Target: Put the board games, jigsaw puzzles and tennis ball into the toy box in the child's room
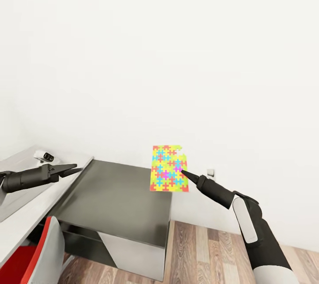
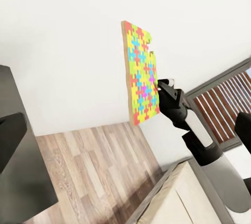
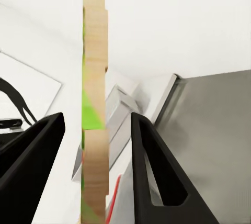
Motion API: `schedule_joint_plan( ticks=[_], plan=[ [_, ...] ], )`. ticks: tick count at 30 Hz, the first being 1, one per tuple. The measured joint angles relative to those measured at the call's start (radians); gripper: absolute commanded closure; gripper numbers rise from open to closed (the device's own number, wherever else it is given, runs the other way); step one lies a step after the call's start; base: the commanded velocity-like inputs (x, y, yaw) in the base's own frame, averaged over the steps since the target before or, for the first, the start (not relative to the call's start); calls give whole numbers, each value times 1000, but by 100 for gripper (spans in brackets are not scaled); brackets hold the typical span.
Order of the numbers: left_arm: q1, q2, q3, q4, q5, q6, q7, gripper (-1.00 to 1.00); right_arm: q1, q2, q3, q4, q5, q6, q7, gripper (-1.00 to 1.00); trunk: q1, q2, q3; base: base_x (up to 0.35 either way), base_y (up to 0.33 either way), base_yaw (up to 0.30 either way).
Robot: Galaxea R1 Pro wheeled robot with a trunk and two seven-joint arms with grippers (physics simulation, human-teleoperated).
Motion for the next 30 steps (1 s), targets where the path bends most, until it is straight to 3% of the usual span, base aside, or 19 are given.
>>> schedule_joint_plan(
  ticks=[30],
  plan=[
    [0, -4, -4, 0, -2, 3, 0, -100, 0, 1, 0, -1, 1, 0, -2, 100, 0, 0, 45, 0, 0, 167]
  ],
)
